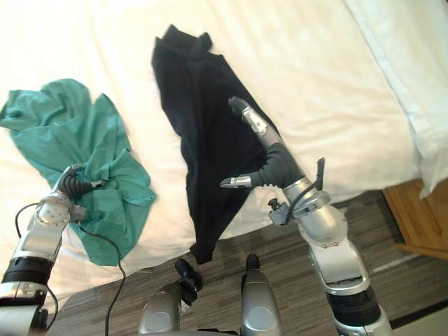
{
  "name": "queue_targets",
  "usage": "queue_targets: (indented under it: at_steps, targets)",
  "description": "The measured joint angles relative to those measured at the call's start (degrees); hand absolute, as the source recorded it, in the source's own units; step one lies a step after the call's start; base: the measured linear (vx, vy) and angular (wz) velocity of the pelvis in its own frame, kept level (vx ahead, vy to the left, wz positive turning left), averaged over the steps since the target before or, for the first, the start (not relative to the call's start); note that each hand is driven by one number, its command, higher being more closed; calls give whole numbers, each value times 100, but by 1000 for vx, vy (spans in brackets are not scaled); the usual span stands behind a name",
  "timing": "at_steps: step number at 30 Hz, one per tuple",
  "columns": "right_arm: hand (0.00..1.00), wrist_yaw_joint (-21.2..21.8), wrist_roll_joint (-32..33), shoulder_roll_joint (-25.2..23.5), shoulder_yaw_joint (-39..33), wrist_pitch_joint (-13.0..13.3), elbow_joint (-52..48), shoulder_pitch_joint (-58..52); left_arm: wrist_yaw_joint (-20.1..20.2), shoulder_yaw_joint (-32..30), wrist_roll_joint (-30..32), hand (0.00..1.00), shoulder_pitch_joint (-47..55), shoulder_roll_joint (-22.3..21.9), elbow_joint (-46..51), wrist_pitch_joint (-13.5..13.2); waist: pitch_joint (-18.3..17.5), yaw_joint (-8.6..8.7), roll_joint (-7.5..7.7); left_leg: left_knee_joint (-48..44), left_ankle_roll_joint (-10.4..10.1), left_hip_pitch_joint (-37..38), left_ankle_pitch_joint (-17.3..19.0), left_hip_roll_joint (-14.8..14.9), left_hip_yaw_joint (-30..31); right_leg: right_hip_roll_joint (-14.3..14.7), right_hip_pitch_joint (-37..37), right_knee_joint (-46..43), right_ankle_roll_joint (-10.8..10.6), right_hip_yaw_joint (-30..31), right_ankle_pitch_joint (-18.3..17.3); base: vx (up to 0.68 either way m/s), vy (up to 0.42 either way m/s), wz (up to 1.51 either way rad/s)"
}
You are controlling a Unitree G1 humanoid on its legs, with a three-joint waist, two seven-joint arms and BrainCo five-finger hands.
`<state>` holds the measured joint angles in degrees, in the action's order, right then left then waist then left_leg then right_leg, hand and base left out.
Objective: Tidy the bed and pick cloth on bed and put in laundry
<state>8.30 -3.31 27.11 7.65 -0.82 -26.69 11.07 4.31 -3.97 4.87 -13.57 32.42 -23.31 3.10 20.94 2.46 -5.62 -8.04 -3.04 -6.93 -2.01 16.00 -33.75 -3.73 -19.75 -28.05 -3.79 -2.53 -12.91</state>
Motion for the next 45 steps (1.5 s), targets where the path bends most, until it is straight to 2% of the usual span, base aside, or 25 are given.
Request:
queue_targets:
  at_steps: [1, 2, 3, 7, 8, 10, 12, 14, 16, 19, 23, 24, 29, 30, 32, 35, 38, 40, 42, 45]
  targets:
    - [0, -70, -157, -51, 46, -38, 165, 14, 220, 3, -197, 100, 157, 6, 187, -39, -40, -63, 60, -9, -25, -11, 15, -14, 39, 56, 282, 1474, 100, 1, 359, 116, -202, 67]
    - [0, -172, -323, -103, 112, -98, 367, 44, 467, -9, -415, 100, 380, 66, 433, -47, -77, -93, 203, -75, -152, -7, 137, -162, 121, -59, 420, 2359, 45, -4, 1307, 148, -170, 52]
    - [0, -310, -473, -88, 118, -176, 797, 207, 711, -10, -668, 100, 744, -76, 782, -52, -60, -193, 48, -95, -214, -114, 212, -21, 254, 73, 539, 2503, 99, -159, 1506, 131, -91, 36]
    - [0, -767, -993, 14, -20, -567, 2084, 713, 1807, -73, -1471, 100, 1427, -67, 1460, -5, -61, -345, 38, -5, -186, -140, 156, -116, 679, 42, 602, 2498, 99, -350, 1502, 92, -23, 21]
    - [0, -839, -1083, 17, -51, -627, 2230, 781, 1961, -99, -1599, 100, 1489, -77, 1537, 46, -45, -346, 64, -6, -186, -146, 156, -134, 749, 24, 633, 2498, 98, -385, 1503, 56, 18, 41]
    - [0, -1082, -1364, 40, -199, -774, 2725, 992, 2483, -237, -2025, 100, 1655, -228, 1754, 221, 40, -367, 206, 0, -184, -138, 158, -237, 929, -85, 704, 2507, 39, -471, 1545, 46, 83, 41]
    - [0, -1204, -1563, 73, -302, -873, 3058, 1147, 2790, -295, -2249, 100, 1689, -394, 1801, 336, 86, -440, 295, 0, -184, -197, 158, -321, 1020, -174, 742, 2578, -74, -482, 1627, 20, 114, 32]
    - [0, -1345, -1731, 102, -325, -985, 3463, 1356, 3074, -306, -2417, 100, 1693, -517, 1861, 506, 134, -527, 380, 1, -184, -217, 159, -409, 1101, -249, 833, 2756, -76, -553, 1789, 12, 91, 16]
    - [0, -1392, -2012, 101, -323, -1034, 3784, 1552, 3344, -400, -2477, 100, 1697, -631, 1861, 628, 148, -551, 395, 1, -183, -283, 159, -434, 1209, -264, 829, 2834, -65, -637, 1954, -10, 54, 8]
    - [0, -1458, -2390, 102, -308, -1081, 4130, 1767, 3569, -572, -2615, 100, 1696, -729, 1858, 674, 209, -578, 471, 1, -183, -347, 159, -458, 1302, -282, 818, 2882, -66, -647, 2052, -7, 53, 10]
    - [0, -1331, -2800, 121, -245, -1137, 4689, 2293, 3659, -663, -2624, 100, 1661, -784, 1858, 628, 263, -613, 511, 17, -183, -506, 159, -491, 1403, -303, 667, 2919, -72, -720, 2134, -27, 32, -1]
    - [100, -1259, -2903, 167, -159, -1153, 4921, 2516, 3659, -675, -2625, 100, 1645, -826, 1849, 548, 285, -632, 486, 21, -182, -564, 158, -501, 1419, -304, 598, 2935, -54, -747, 2196, -40, 26, -7]
    - [100, -600, -3128, 493, 69, -1277, 5508, 3115, 3660, -591, -2626, 100, 1351, -928, 1620, 214, 341, -672, 433, 133, -156, -697, 175, -608, 1711, -368, 451, 2947, -49, -810, 2222, -83, 43, 6]
    - [100, -581, -3123, 513, 50, -1310, 5526, 3200, 3660, -560, -2626, 100, 1274, -945, 1601, 121, 351, -680, 399, 152, -88, -761, 262, -612, 1773, -367, 390, 2949, -49, -889, 2211, -130, 46, 13]
    - [100, -587, -3027, 508, -109, -1325, 5656, 3338, 3659, -515, -2626, 100, 1149, -965, 1575, 91, 344, -696, 374, 204, -115, -840, 425, -659, 1892, -409, 317, 2953, -90, -963, 2105, -150, 64, 10]
    - [100, -677, -2629, 548, -339, -1308, 6111, 3541, 3655, -440, -2618, 100, 970, -1138, 1189, 93, 333, -807, 357, 216, -132, -877, 351, -777, 1921, -518, 283, 2938, -119, -988, 2063, -174, 58, 8]
    - [100, -939, -2311, 556, -422, -1049, 6369, 3544, 3637, -287, -2540, 100, 1036, -1179, 652, 141, 306, -803, 351, 441, -157, -881, 144, -816, 2008, -531, 211, 2901, -110, -1048, 2057, -103, 28, 15]
    - [100, -1145, -1842, 536, -472, -822, 6515, 3527, 3370, -8, -2228, 100, 1129, -1204, 35, 412, 302, -784, 370, 724, -180, -802, -56, -826, 2012, -510, 188, 2924, -99, -1084, 2070, -50, 3, 8]
    - [100, -1229, -1429, 435, -483, -637, 6566, 3458, 3135, 228, -2093, 100, 1377, -1260, -314, 610, 262, -706, 447, 817, -196, -780, -108, -814, 2004, -477, 188, 2992, -102, -1081, 2115, 13, -6, -2]
    - [100, -1366, -798, 219, -665, -291, 6414, 3025, 2750, 403, -2109, 100, 1821, -1588, -340, 676, 238, -670, 503, 898, -172, -626, -158, -795, 1970, -427, 331, 3118, -95, -1054, 2159, 86, -12, -8]
